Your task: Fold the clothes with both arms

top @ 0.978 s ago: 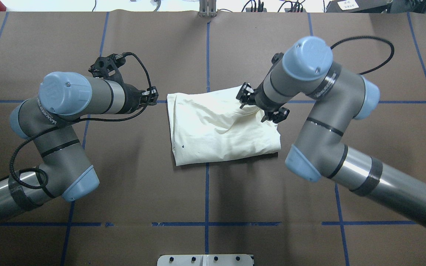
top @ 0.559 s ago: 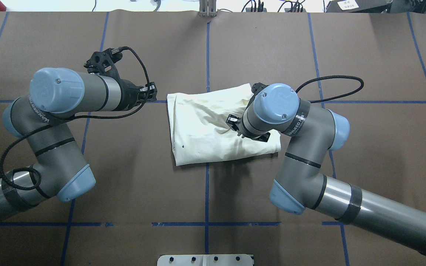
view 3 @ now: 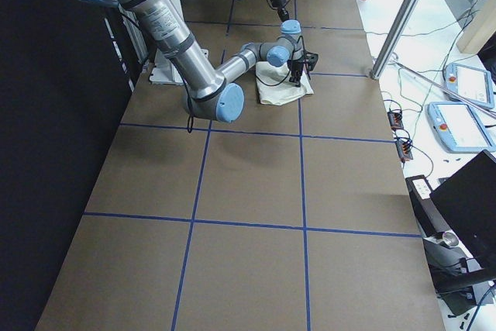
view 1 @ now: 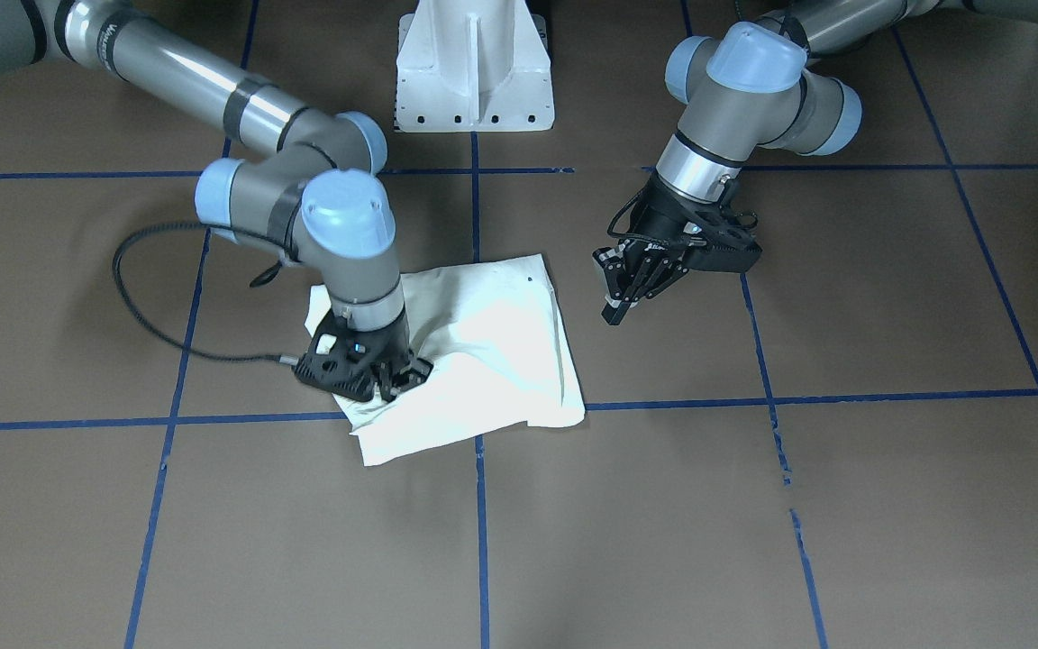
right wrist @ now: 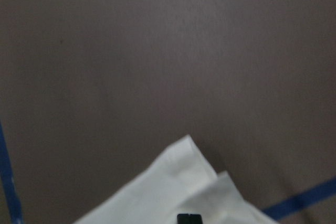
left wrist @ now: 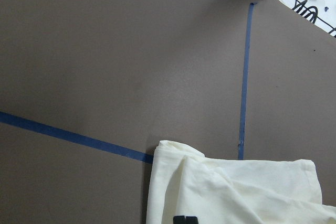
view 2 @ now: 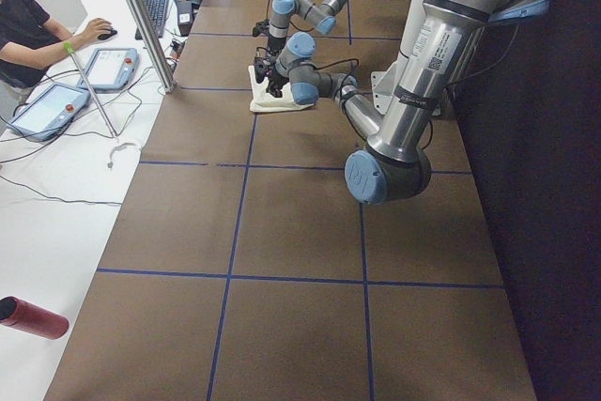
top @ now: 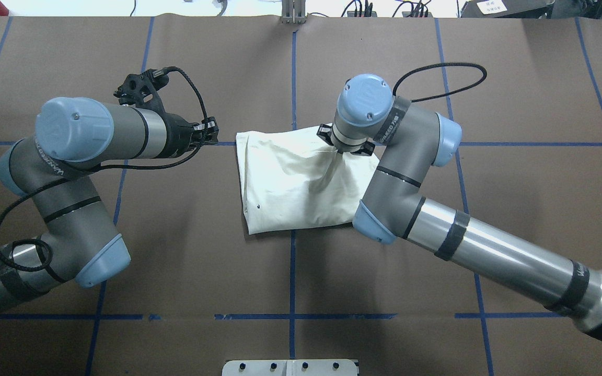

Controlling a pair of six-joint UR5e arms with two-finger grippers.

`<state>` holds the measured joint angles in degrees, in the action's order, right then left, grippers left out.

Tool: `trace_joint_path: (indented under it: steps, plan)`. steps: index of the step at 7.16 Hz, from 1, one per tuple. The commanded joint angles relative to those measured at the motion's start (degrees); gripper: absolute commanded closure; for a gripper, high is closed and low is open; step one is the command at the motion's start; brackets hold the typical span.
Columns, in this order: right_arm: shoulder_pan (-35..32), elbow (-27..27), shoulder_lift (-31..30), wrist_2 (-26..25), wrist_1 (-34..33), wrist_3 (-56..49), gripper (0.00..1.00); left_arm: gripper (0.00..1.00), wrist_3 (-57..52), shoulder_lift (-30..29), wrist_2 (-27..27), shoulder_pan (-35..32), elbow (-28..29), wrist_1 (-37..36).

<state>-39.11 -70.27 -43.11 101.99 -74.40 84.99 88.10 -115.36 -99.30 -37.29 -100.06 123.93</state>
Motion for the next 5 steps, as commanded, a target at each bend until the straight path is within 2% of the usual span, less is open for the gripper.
trace_joint_path:
  steps: [1,2,3,4,5]
  plan:
    - [-7.53,9.87,6.44,2.14,1.36,-4.48,1.0,1.0,0.22,0.49,0.07,0.54,0.04,0.0]
    - [-11.56,8.93,6.29,8.16,1.28,-5.36,1.0,1.0,0.83,-0.38,0.16,0.81,0.57,-0.26]
    - [-14.9,4.31,2.29,14.84,0.75,-8.93,1.0,1.0,2.41,-3.7,0.07,1.59,1.88,-3.31]
    - [-17.55,-2.43,-4.63,17.51,0.84,-13.67,1.0,1.0,2.34,-8.69,0.07,2.21,4.5,-7.87]
    - [-19.75,-6.33,-8.87,21.11,0.84,-16.58,1.0,1.0,1.55,-14.05,0.07,3.61,9.92,-9.48]
